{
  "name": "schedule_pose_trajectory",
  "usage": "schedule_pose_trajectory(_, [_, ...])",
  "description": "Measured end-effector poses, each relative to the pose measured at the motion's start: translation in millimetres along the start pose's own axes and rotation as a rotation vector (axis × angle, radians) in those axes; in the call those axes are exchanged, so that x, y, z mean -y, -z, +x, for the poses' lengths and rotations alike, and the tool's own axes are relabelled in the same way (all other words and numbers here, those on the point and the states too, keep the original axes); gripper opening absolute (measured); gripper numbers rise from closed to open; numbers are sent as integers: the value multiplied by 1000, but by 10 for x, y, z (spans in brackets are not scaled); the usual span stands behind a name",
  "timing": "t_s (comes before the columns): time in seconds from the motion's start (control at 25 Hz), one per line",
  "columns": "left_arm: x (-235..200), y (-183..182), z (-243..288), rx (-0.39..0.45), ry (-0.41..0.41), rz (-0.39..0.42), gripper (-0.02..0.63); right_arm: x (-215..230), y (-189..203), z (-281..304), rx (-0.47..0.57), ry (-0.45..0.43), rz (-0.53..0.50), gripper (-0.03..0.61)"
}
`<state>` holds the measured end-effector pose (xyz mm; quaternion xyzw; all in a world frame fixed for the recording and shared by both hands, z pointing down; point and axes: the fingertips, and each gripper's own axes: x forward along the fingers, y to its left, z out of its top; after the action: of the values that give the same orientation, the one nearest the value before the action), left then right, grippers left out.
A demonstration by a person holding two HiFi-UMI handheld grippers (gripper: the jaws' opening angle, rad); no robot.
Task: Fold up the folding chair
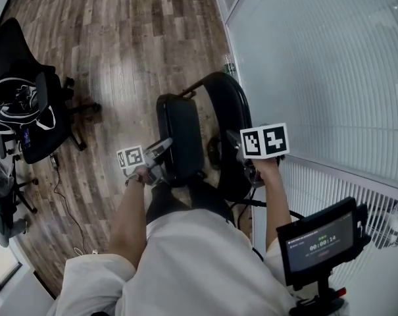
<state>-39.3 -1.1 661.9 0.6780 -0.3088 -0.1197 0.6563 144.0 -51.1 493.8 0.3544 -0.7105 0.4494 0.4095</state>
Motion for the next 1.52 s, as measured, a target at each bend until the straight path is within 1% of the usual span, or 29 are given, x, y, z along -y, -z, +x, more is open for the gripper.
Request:
schedule_pose_trajectory(0.12, [4,7,30,20,-7,-8,239,-27,3,8,1,3,-12,84])
schedule_pose_trajectory(0.32, [73,44,135,11,4,-7,239,-75,-8,14,2,-6,-14,100])
schedule_pose_trajectory(0.48, [118,52,224,12,-5,-7,239,-101,-39,20,5,-14,-17,110])
schedule_pose_trajectory(0.68, [184,108,374,-20,-8,-2,239,-123,-47,10,6,-29,-14,127])
schedule_pose_trajectory(0.72, [186,118,397,-23,-16,3,236,-117,-48,8,6,-27,-17,127])
schedule_pose_trajectory(0.8, [183,135,436,-28,-38,17,202,-95,-50,0,6,-13,-27,127])
schedule_pose_trajectory(0.84, [187,144,454,-34,-43,20,199,-81,-49,-5,5,-3,-34,127])
schedule_pose_trajectory(0.92, [204,162,484,-51,-41,18,199,-57,-46,-15,3,11,-40,124])
schedule_pose_trajectory(1.16, [271,201,572,-92,-27,16,199,-77,-63,-33,4,12,-36,125])
schedule_pose_trajectory(1.32, [342,254,701,-108,-47,37,199,-97,-78,-50,1,18,-44,132])
schedule_pose_trajectory(1.52, [404,285,837,-95,-39,23,199,-70,-86,-57,-9,60,-79,133])
